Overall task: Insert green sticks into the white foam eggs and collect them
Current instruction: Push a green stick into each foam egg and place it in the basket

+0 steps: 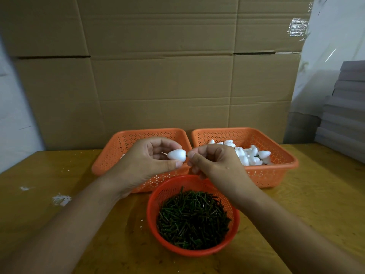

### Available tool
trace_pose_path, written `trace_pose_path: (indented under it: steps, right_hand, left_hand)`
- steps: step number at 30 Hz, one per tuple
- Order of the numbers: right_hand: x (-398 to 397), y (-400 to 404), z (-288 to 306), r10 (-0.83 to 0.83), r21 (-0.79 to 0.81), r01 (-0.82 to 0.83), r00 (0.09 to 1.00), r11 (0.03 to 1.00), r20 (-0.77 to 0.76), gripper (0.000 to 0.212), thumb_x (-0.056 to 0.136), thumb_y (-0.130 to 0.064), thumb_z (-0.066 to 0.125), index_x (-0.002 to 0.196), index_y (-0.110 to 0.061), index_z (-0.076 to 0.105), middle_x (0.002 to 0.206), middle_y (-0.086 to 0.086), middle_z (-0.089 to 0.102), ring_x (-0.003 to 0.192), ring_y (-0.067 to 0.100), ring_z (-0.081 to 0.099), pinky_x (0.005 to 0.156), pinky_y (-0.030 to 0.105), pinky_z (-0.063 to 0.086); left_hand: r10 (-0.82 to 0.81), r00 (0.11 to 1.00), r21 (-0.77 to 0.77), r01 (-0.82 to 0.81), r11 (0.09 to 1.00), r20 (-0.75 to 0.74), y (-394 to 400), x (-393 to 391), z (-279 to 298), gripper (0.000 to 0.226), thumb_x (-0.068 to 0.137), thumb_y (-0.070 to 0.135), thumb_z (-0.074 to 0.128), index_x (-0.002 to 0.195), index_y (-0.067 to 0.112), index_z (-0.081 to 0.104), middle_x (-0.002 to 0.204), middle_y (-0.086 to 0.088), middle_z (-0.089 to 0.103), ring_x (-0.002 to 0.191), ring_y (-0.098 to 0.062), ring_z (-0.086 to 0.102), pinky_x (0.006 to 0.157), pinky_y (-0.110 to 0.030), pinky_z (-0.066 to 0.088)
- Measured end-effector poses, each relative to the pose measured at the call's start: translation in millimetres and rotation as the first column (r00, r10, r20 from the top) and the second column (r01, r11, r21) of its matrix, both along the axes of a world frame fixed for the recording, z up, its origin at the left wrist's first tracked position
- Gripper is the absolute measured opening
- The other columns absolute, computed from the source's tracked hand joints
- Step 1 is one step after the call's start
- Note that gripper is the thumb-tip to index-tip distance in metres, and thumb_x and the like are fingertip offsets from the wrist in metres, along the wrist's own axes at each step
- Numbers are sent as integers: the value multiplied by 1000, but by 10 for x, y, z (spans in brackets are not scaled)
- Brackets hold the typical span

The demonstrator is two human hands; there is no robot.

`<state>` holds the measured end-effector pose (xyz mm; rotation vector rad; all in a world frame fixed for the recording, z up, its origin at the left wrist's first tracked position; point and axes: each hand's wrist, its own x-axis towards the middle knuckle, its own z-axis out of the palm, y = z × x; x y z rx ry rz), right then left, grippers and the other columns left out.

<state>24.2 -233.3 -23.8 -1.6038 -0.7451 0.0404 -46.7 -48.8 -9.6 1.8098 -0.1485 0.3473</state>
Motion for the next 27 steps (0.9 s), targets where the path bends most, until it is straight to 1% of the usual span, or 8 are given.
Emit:
trace_pose_path:
  steps: [4,7,10,12,15,20,23,27]
  right_hand:
    - [3,-6,8,66,-31,-67,996,997,-54,18,96,-14,65,85,-4,74,66,5,66,59,6,58,57,23,49]
    - [-3,-4,1,96,-42,-99,993,994,-72,16,96,-11,64,88,0,73,64,-2,66,59,4,59,56,21,49]
    - [-23,15,-8,113,-55,-118,989,991,-97,12,94,-9,66,87,-3,73,63,-5,67,57,3,59,54,18,48]
    - [-43,31,-15,124,-57,-133,984,990,-129,10,93,-9,68,85,-4,72,62,-4,66,54,4,57,52,17,47]
    - [-62,43,-19,120,-38,-129,977,991,-175,10,90,-11,71,82,-5,72,63,1,66,54,5,57,51,16,47]
    - [-76,37,-7,98,36,-92,973,995,-210,11,86,-13,76,77,-8,72,62,2,63,55,6,56,51,17,46]
    - [-86,33,-2,71,19,-68,978,997,-196,14,83,-16,79,75,-8,72,59,4,62,51,8,52,49,18,44]
    - [-100,49,5,46,-3,-48,981,999,-187,17,80,-19,82,69,-12,71,55,2,61,48,7,50,49,21,42]
  left_hand:
    - [-3,1000,-18,2,1000,-1,20,0,6,32,72,17,85,100,26,75,105,-4,75,83,-13,71,75,-26,59]
    - [-17,1000,-36,17,999,14,19,1,6,38,74,17,84,109,23,72,105,-5,75,78,-9,69,69,-24,56]
    - [-24,1000,-50,25,998,12,12,6,1,40,75,18,83,112,22,69,108,-6,75,83,-11,70,68,-24,57]
    - [-28,1000,-33,29,999,3,8,10,-3,41,77,19,82,115,19,67,111,-7,75,87,-13,71,69,-23,56]
    - [-45,999,-12,45,999,9,-6,6,-3,41,78,24,81,116,17,68,113,-6,74,89,-12,71,70,-22,55]
    - [-24,1000,-55,24,998,17,-17,5,4,34,75,26,81,108,27,73,111,-4,75,91,-16,72,68,-23,57]
    - [-33,999,-51,33,998,14,-26,3,7,38,76,25,80,112,23,71,111,-5,75,91,-18,72,68,-23,56]
    - [-40,999,-50,40,998,16,-51,-8,14,45,73,24,84,115,17,68,109,-5,75,87,-14,72,66,-22,56]
